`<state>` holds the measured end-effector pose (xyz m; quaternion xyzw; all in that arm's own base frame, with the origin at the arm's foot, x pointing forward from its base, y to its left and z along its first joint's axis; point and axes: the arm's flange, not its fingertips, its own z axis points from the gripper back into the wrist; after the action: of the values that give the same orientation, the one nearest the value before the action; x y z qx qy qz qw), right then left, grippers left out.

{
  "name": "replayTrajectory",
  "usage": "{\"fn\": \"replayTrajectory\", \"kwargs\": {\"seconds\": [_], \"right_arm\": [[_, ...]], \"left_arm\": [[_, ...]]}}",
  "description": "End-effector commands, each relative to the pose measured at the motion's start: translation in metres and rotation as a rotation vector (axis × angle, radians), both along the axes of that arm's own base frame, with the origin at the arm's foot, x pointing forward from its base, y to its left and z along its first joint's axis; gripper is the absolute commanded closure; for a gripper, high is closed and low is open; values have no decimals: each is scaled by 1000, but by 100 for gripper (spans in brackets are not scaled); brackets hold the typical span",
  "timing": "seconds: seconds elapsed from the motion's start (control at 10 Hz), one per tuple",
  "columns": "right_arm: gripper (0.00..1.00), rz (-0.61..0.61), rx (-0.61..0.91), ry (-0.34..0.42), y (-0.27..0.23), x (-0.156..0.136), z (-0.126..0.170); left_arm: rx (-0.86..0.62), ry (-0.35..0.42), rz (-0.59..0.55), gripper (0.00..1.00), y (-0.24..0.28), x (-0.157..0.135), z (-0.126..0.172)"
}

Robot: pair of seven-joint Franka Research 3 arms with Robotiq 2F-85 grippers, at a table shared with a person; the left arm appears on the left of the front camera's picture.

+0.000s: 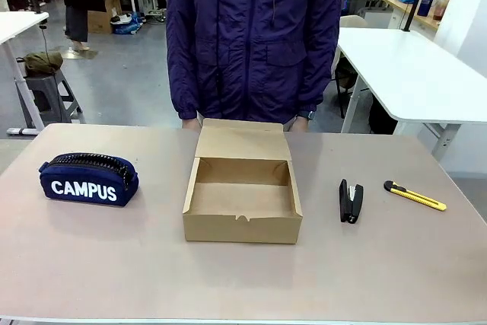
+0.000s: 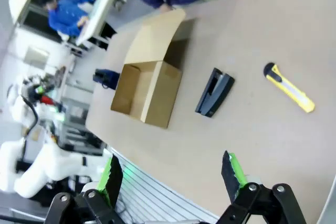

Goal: Pack the item into the box.
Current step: Pick up the item indicated by the person and place it inside the Mailer Box.

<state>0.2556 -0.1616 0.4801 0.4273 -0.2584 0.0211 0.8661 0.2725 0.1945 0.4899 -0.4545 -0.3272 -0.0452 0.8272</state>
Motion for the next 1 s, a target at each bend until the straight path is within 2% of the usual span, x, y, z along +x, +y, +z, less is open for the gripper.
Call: {"fn": "replayTrajectory", "kwargs": {"seconds": [0.0,0.3,0.6,0.8,0.9], "right_arm": [[0,-12,125,51,-25,26,-28],[0,-33,244,90,-56,42,-62],[0,-48,260,90,-60,43,-67],[0,-74,208,67,-58,42,-69],[0,-62,266,119,-56,44,-71]], "left_arm": [[-144,-32,12,0,-26,11,-27],[-222,32,45,0,-41,14,-55],[-235,33,60,0,-59,15,-49],[-186,61,113,0,-68,21,-43],[-236,75,57,0,-36,46,-44]]}}
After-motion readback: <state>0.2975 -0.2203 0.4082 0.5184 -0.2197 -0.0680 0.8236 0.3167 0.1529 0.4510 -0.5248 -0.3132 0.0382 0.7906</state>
